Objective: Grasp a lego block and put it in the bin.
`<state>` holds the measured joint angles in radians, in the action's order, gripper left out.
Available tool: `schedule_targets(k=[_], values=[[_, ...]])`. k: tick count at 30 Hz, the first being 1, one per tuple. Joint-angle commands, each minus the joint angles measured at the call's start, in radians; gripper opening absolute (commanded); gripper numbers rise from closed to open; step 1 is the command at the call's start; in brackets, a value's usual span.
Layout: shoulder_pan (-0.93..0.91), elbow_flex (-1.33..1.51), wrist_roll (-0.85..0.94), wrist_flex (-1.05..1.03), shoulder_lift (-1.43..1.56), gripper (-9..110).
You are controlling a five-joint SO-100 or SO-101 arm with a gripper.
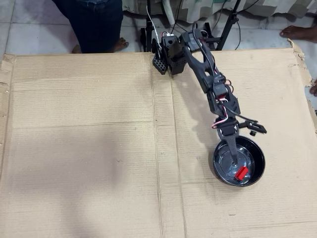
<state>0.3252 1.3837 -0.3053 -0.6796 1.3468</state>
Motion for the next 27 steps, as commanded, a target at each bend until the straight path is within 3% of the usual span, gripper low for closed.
schedule_targets(k=[1,10,27], values=[[-0.040,0.031,0.041,-0.064,0.138,33],[-0.198,0.393,0.204,-0.115,0.477,33],[-0.291,1.200,0.239,-0.114,1.302,33]])
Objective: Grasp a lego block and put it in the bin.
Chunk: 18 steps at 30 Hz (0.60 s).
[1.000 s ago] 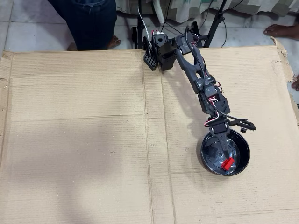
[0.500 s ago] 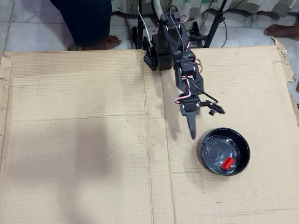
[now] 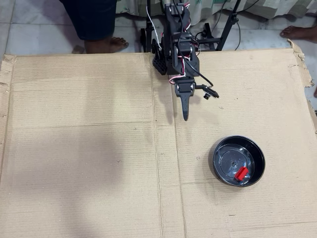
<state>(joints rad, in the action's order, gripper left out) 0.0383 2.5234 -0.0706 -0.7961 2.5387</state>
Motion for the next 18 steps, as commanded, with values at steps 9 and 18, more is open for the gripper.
schedule_targets(k=[9,18], values=[[-0.005,0.440,0.005,-0.009,0.551,33],[-0.003,0.663,0.005,-0.011,0.825,14]])
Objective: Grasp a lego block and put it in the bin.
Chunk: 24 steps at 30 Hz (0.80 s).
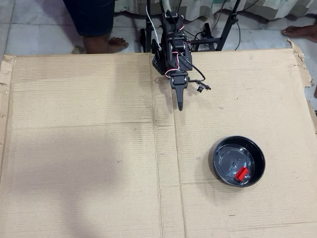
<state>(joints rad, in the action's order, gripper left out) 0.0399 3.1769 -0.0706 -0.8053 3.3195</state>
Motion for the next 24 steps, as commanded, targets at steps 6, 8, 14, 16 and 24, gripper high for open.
schedule_targets(k=[6,8,14,16,24], values=[[-0.008,0.049,0.006,0.002,0.100,0],[-0.025,0.049,0.006,0.002,0.100,0],[-0.057,0.063,0.006,-0.044,0.101,0],[-0.069,0.063,0.006,-0.075,0.101,0],[-0.083,0.060,0.012,-0.178,0.104,0]])
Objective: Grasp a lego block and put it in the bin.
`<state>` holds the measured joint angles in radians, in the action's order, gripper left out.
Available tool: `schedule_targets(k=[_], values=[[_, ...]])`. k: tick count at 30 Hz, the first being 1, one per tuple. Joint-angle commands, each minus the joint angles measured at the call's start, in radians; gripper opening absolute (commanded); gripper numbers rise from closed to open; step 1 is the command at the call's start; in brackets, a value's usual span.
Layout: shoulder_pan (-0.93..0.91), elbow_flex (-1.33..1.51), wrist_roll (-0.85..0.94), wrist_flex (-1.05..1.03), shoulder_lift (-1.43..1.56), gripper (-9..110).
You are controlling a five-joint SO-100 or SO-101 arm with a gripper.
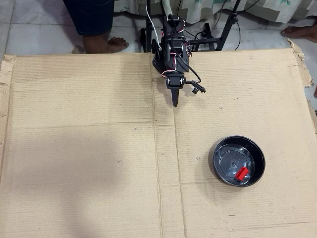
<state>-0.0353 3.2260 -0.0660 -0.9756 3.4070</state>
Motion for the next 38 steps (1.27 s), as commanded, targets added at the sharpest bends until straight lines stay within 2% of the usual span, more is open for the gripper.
schedule_targets(k=[1,6,13,38], values=[[-0.008,0.011,0.023,-0.011,0.017,0],[-0.008,0.009,0.130,-0.012,0.017,0],[0.006,0.009,0.179,-0.015,0.017,0],[0.005,0.009,0.178,-0.003,0.015,0]])
